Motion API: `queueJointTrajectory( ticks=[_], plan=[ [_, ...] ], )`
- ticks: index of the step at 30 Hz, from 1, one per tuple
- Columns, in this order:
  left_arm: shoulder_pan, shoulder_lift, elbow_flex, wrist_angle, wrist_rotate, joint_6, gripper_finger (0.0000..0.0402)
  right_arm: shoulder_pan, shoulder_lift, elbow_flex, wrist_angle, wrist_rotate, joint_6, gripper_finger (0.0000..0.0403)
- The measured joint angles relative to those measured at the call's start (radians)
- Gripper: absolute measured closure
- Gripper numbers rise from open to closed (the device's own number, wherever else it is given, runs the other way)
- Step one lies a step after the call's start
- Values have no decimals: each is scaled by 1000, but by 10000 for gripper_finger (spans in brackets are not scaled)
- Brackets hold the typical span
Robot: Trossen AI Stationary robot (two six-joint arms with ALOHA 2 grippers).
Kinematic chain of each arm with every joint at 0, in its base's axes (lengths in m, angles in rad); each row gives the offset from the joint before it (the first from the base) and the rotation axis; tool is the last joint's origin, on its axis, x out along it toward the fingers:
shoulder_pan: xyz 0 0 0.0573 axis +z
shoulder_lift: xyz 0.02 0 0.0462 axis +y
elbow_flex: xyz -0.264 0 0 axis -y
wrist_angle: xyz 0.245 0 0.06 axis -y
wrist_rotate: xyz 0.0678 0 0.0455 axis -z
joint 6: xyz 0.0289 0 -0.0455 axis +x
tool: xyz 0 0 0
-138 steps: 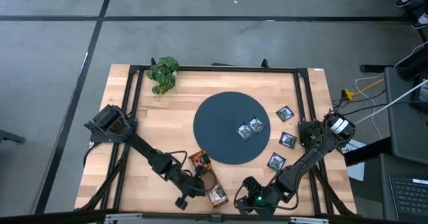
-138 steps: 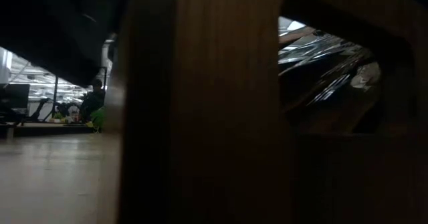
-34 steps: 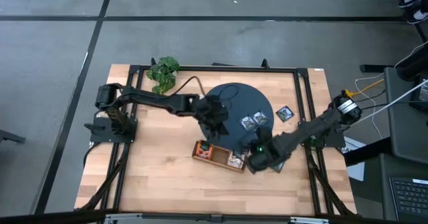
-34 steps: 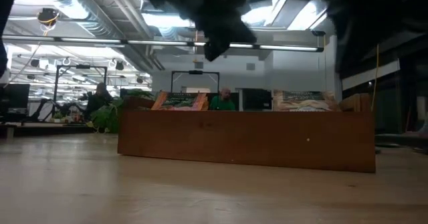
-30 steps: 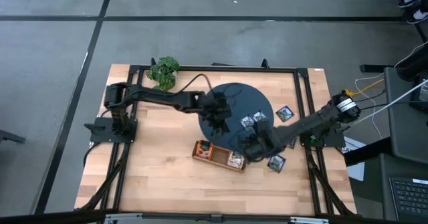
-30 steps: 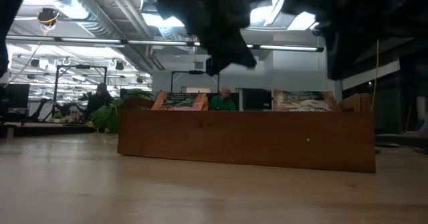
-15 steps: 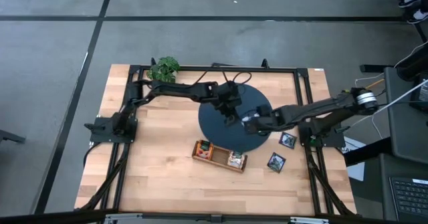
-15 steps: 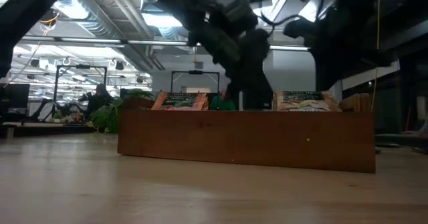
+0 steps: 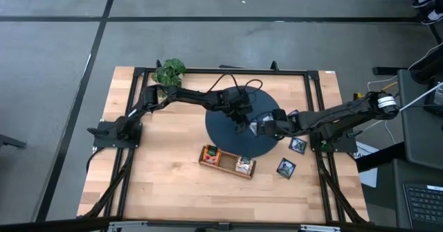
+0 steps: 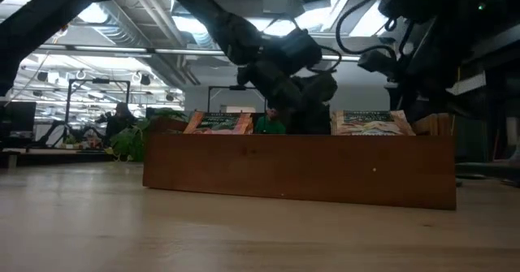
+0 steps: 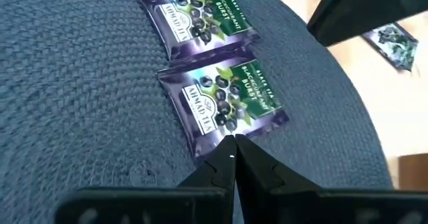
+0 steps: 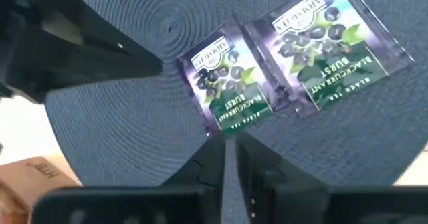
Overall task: Pick & Place Tea
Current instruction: Put the violet tea bag into the middle section of the wooden organizer
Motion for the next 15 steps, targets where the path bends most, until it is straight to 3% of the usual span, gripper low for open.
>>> queueJointTrajectory(
  ticks=[10, 15],
  plan=[
    [0, 68, 2, 12, 3, -3, 400, -24, 0, -56, 70, -5, 87, 238],
    [1, 79, 2, -28, 11, -8, 399, -24, 1, -105, 163, -3, 149, 207]
  ],
)
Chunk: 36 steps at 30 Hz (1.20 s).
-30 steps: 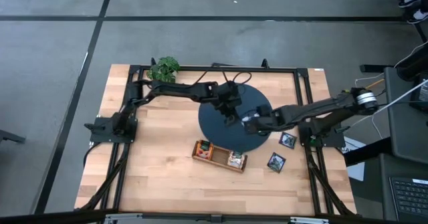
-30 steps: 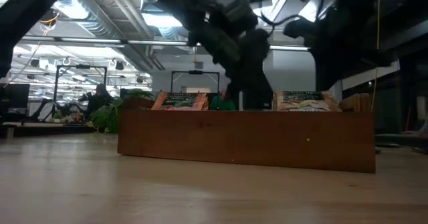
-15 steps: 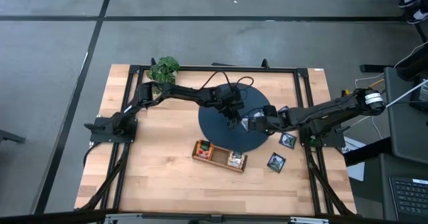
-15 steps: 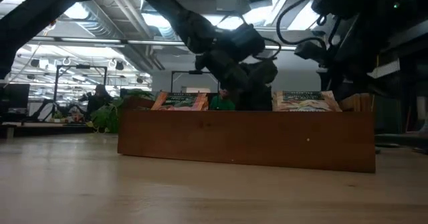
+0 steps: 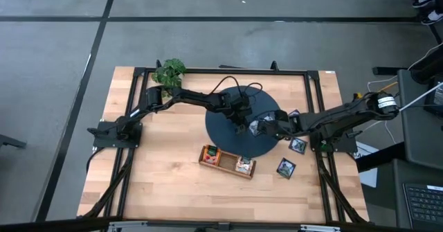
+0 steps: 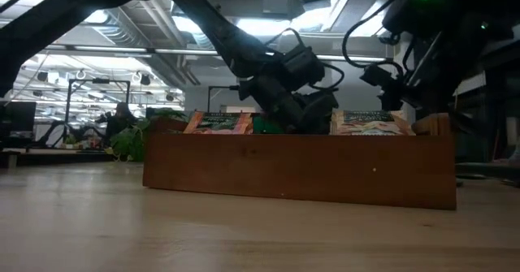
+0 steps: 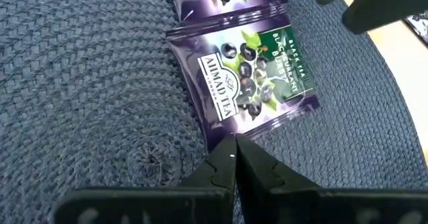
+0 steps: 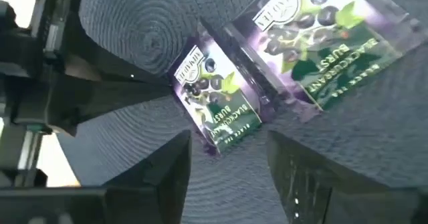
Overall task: Pick & Place Tea
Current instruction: Put the violet tea bag into the middle section of the wooden organizer
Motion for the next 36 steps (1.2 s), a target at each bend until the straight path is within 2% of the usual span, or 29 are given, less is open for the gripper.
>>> queueJointTrajectory(
  ticks=[5, 11, 17, 23, 26, 36],
  plan=[
    [0, 2, -1, 4, 1, -2, 400, 0, 0, -59, 108, 4, 25, 207],
    [0, 5, 0, 2, 0, -2, 400, 0, 0, -110, 132, 6, 110, 219],
    [0, 5, -1, 5, 1, -2, 399, -4, 1, -135, 206, 54, 112, 221],
    [-1, 6, -2, 27, 18, -25, 399, -39, 2, -146, 225, 56, 105, 222],
    [0, 8, -3, 46, 57, -64, 400, -58, 14, -146, 235, 36, 82, 222],
    [-1, 8, -3, 47, 64, -82, 400, -68, 78, -146, 382, -27, 18, 228]
  ],
)
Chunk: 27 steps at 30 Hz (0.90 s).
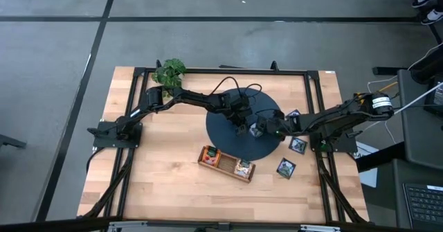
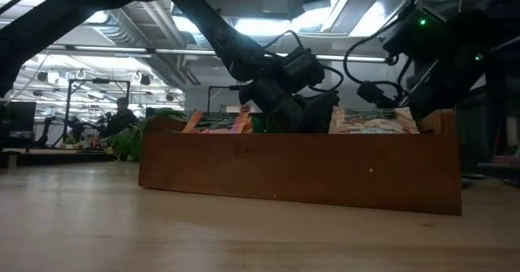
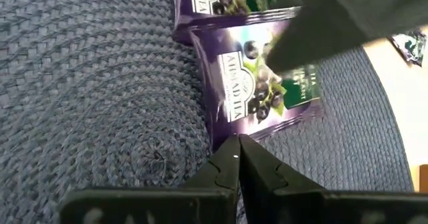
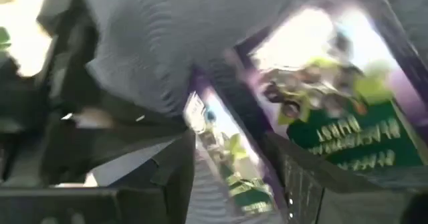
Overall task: Pick & Place Tea
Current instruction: Put the violet tea bag into the middle section of the wooden organizer
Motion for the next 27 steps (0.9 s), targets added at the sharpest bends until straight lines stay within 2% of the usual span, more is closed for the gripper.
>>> queueJointTrajectory(
  ticks=[4, 14, 19, 24, 27],
  plan=[
    [0, 0, 0, 0, -1, 0, 399, 0, -1, 0, 10, -9, -20, 261],
    [7, -2, 0, -1, 0, -2, 397, 0, -1, 0, 6, -23, -57, 390],
    [31, -42, -6, -67, -8, -5, 397, 0, -1, 1, -2, -48, -107, 392],
    [57, -123, -5, -142, -9, 97, 394, 1, -5, 6, 5, -102, -209, 397],
    [67, -171, -3, -186, 28, 137, 382, 1, -5, 28, 11, -137, -308, 397]
  ],
)
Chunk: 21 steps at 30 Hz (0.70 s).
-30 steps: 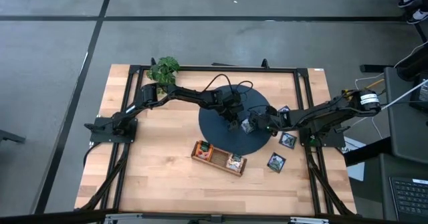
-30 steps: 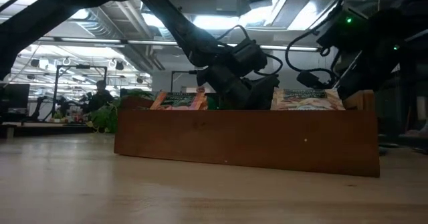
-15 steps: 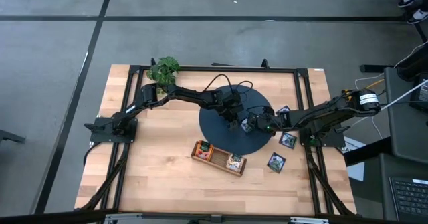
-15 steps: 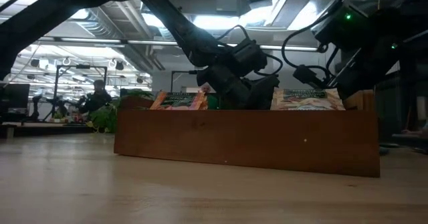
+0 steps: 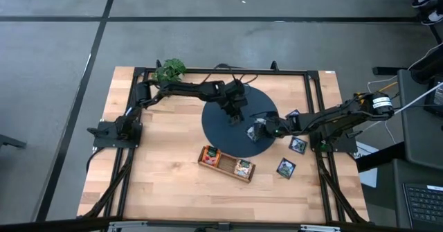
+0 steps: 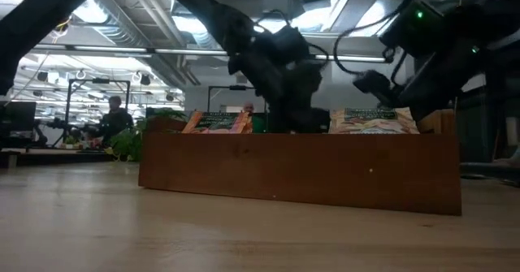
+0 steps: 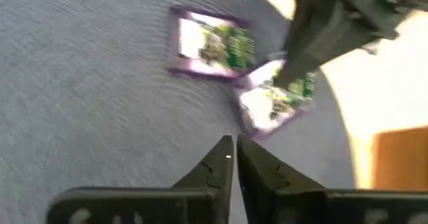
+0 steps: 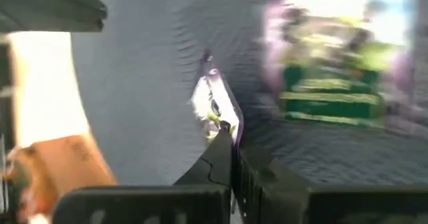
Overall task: Pick & Place Tea
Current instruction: Put the violet tea bag into the middle section of the wooden organizer
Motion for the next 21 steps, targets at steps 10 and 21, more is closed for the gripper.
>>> queueJointTrajectory(
  ticks=[10, 21],
  plan=[
    [63, -84, 0, -25, 346, -52, 269, 0, 0, 127, 23, -61, -300, 398],
    [63, -89, 2, -79, 478, 66, 213, -20, 0, 237, 16, -63, -465, 398]
  ],
)
